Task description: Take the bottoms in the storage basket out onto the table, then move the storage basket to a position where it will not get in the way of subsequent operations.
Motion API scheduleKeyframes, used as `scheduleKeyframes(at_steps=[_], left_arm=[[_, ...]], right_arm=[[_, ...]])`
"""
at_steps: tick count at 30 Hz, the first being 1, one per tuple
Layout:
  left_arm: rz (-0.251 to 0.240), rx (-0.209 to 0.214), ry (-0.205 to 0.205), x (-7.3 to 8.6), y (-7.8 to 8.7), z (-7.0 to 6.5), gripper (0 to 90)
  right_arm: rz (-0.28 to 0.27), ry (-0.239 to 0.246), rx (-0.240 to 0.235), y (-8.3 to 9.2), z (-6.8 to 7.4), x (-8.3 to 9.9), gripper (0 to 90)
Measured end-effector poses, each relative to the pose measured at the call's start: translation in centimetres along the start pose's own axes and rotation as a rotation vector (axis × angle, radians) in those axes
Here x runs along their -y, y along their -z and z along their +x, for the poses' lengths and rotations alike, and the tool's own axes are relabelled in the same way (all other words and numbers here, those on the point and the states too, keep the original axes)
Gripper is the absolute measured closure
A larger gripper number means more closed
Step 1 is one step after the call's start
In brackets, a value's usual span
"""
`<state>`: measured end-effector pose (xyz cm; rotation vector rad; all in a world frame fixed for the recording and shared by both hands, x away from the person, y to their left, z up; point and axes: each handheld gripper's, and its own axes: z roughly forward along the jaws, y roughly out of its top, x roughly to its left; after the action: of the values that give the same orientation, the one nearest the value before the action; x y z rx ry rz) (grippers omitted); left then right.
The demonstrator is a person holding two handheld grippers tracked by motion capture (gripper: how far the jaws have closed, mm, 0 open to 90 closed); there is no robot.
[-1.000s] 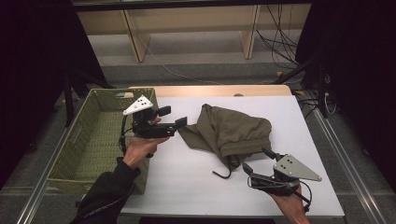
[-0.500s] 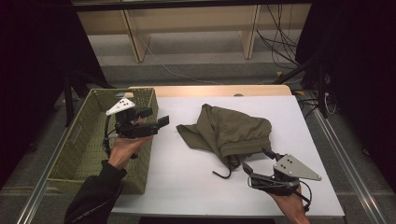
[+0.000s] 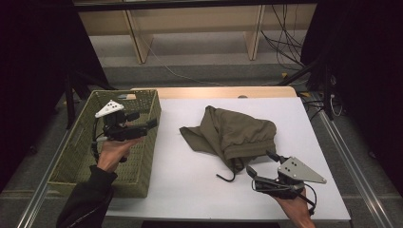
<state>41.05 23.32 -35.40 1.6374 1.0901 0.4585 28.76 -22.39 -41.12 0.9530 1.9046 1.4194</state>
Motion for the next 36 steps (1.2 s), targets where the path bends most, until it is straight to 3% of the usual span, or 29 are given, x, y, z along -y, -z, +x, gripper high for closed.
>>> scheduleKeyframes(at_steps=[20, 36], left_arm=[[0.021, -0.124, 0.056, 0.9, 2.2, 4.1, 13.8], [0.028, -0.283, 0.093, 1.2, 5.6, 8.4, 15.5]], right_arm=[[0.001, 0.003, 0.006, 0.1, 0.0, 0.0, 19.9], [0.006, 0.020, -0.009, -0.1, 0.4, -0.1, 19.9]])
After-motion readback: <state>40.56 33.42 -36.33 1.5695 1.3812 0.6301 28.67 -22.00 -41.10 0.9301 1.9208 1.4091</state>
